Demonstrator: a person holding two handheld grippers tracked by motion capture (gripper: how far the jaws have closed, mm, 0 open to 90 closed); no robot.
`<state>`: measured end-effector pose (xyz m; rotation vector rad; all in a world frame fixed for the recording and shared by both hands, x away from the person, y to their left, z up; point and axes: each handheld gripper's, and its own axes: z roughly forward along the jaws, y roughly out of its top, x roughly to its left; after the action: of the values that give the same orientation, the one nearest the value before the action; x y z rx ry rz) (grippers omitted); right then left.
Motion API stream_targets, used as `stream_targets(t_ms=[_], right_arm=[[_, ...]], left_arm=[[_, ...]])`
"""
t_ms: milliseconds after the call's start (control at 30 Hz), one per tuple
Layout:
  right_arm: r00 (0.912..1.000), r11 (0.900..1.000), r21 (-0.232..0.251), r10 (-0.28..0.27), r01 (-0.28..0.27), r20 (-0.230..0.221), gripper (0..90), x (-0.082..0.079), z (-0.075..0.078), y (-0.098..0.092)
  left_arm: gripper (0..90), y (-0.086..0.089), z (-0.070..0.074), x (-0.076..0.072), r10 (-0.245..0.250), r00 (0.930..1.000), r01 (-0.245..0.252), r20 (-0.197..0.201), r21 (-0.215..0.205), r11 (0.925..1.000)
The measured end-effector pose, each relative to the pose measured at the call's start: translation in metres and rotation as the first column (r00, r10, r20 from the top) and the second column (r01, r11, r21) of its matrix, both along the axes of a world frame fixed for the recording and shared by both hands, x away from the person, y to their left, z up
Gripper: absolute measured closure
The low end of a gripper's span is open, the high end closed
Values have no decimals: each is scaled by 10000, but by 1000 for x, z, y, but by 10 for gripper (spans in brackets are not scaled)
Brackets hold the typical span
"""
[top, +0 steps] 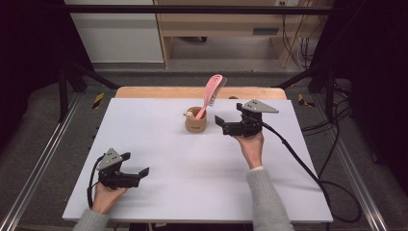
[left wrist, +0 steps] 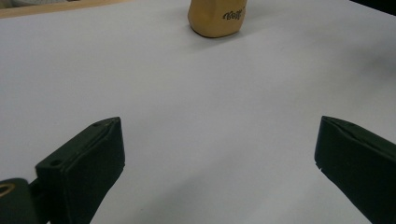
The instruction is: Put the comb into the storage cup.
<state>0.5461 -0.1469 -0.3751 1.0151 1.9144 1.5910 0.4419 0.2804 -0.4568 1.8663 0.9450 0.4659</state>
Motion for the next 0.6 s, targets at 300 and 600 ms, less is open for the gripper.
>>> stream_targets(t_ms=[300, 600], right_arm=[[9993, 9993, -39, 378, -378, 31, 2, -16, -5, -11], [9974, 9974, -5, 716, -716, -22, 2, -33, -19, -18]], left_arm=[[15, 0, 0, 0, 4, 10000, -4, -8, -14, 10000], [15, 0, 0, 0, 4, 10000, -4, -4, -11, 10000]])
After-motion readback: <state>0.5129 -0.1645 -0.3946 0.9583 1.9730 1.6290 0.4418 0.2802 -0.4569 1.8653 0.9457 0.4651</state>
